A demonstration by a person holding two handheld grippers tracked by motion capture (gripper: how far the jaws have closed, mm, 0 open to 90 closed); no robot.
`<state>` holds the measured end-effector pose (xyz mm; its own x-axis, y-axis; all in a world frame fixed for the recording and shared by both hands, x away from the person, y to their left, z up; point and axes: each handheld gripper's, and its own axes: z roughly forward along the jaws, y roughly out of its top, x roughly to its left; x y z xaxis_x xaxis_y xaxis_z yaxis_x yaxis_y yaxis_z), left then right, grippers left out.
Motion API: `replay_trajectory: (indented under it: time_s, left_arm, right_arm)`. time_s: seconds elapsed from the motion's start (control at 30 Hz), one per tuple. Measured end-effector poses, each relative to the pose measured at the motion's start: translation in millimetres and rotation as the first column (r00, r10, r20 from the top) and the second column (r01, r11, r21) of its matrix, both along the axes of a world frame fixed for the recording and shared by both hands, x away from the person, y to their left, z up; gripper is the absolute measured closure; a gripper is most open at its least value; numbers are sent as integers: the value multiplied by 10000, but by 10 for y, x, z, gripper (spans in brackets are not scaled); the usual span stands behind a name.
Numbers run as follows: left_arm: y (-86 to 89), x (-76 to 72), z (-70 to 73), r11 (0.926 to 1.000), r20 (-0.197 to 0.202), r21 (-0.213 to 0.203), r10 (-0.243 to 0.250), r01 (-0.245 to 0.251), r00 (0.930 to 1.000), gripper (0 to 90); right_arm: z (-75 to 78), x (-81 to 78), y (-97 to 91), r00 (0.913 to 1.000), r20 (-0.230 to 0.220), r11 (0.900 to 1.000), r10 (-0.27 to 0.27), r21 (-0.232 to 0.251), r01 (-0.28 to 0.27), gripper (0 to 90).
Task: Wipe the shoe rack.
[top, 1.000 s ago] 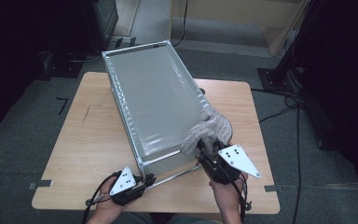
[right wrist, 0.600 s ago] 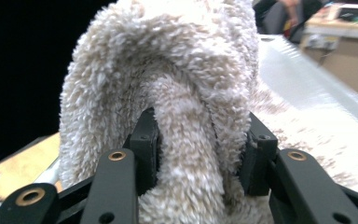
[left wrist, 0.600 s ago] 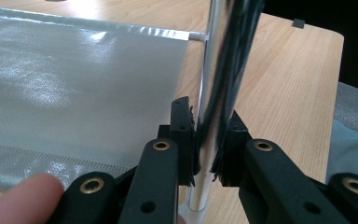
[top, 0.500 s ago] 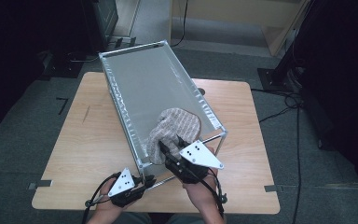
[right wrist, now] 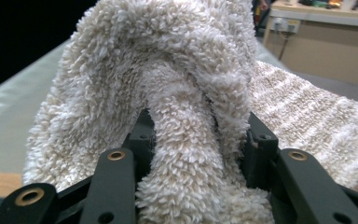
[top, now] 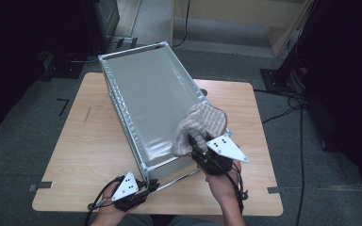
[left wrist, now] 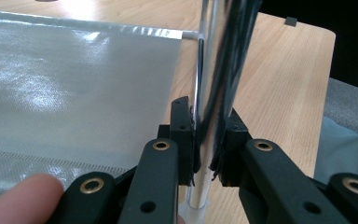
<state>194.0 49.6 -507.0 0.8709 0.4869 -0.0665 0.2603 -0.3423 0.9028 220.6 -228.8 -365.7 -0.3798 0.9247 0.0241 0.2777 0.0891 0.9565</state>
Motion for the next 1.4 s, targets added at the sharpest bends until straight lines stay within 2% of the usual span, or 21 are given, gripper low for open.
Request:
replay_trajectory:
  time_s: [0.13,0.23,0.27,0.37,0.43,0.6,0.7,0.73,0.8,1.03,1.2,1.4]
  left_arm:
    - [-1,-3,8,9999,-39,116,34,-33,10000,802]
    - [12,19,5,10000,-272,-25,-6,6,9996,798]
    - [14,22,2,10000,-322,-75,44,-46,9995,797]
    - [16,31,-10,9995,-397,-214,215,-223,9990,795]
    - [21,19,-13,9995,-267,-187,265,-270,9993,796]
    - [19,16,-29,9993,-190,-325,195,-201,9996,797]
    - [24,18,-27,9996,-150,-269,97,-101,9998,800]
    - [27,21,-26,9997,-150,-247,52,-56,9999,800]
    - [28,25,-23,9997,-196,-253,12,-17,9998,800]
    - [43,19,-29,9995,-293,-300,19,-28,9996,799]
    - [42,19,-34,9995,-217,-300,-20,13,9998,800]
    - [48,32,-39,9992,-333,-406,-83,70,9994,799]
  right_arm:
    - [13,75,-164,9984,-81,9984,-557,-136,556,579]
    - [17,118,-263,9948,-75,9945,-1019,-270,1017,586]
    - [18,123,-283,9940,-133,9939,-1085,-200,1082,589]
    - [31,106,-275,9903,-126,9891,-1382,-531,1374,601]
    - [36,84,-272,9861,-101,9840,-1659,-674,1649,603]
    - [9,15,-330,9859,17,9855,-1676,-262,1676,605]
    - [-11,-56,-329,9842,98,9841,-1770,195,1768,612]
    - [-2,-70,-318,9842,74,9841,-1772,150,1771,614]
    - [23,-101,-286,9868,11,9868,-1618,105,1617,614]
    - [3,-178,-80,9945,39,9937,-1046,412,1044,612]
    - [4,-257,165,9991,70,9987,-413,287,411,612]
    - [-4,-332,429,9996,152,9995,238,207,-241,611]
